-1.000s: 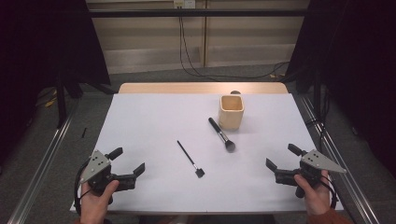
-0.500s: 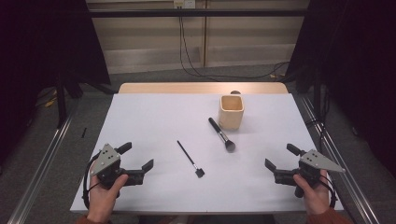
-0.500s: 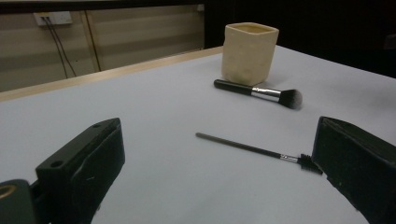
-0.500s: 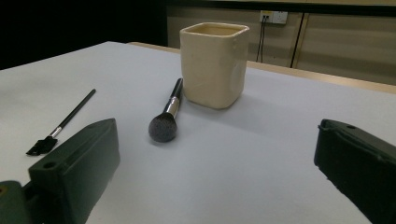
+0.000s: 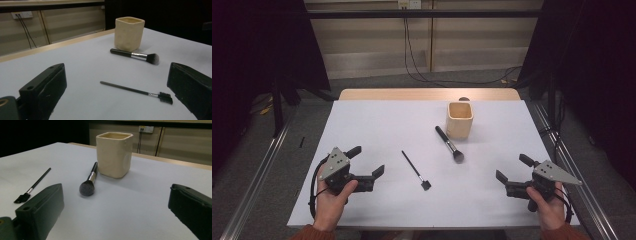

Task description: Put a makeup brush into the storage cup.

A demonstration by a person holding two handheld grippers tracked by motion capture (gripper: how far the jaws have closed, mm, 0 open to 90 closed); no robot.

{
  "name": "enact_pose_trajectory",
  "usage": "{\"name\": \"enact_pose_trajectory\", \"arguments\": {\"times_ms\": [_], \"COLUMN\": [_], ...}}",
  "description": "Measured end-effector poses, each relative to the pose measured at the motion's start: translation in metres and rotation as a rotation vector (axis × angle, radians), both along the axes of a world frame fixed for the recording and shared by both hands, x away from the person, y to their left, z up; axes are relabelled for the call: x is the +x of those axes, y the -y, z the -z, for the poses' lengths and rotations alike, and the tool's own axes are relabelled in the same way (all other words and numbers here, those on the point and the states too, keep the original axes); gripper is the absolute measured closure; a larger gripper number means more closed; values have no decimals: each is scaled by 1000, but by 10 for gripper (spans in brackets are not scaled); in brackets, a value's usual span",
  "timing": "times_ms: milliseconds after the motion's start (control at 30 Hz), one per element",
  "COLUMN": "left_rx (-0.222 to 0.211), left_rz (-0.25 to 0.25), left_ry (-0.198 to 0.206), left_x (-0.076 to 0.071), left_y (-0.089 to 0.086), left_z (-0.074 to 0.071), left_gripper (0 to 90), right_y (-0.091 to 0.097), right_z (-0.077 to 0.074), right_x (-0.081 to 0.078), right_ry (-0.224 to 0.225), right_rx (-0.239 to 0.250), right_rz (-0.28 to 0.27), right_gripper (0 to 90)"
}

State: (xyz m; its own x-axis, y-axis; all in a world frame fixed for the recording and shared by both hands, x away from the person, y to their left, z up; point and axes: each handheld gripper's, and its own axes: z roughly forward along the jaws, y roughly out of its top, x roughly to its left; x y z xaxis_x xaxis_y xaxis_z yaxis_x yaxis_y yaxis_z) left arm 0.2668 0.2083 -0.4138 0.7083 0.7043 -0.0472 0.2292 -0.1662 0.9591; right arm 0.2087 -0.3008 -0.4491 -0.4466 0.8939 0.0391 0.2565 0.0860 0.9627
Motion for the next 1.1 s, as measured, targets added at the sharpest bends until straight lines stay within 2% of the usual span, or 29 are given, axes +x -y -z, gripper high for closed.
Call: {"name": "enact_pose_trajectory", "arguments": {"times_ms": [267,367,533,800,1100], "left_rx": [-21,-12,-14,-12,-12], "left_rz": [-20,-11,3,45,78], "left_ry": [-5,10,9,10,23], "left_x": [16,22,32,41,52], "left_y": [8,13,23,41,57], "left_z": [-1,-3,-5,-5,-12], "left_gripper": [29,29,28,28,25], "right_y": [0,0,1,1,1], "right_z": [0,0,0,0,1], "right_x": [0,0,-1,0,0], "right_ry": [0,-2,-5,-8,-8], "right_rx": [-1,2,3,-2,-2], "right_rz": [2,4,8,4,1], "right_gripper": [0,0,0,0,0]}}
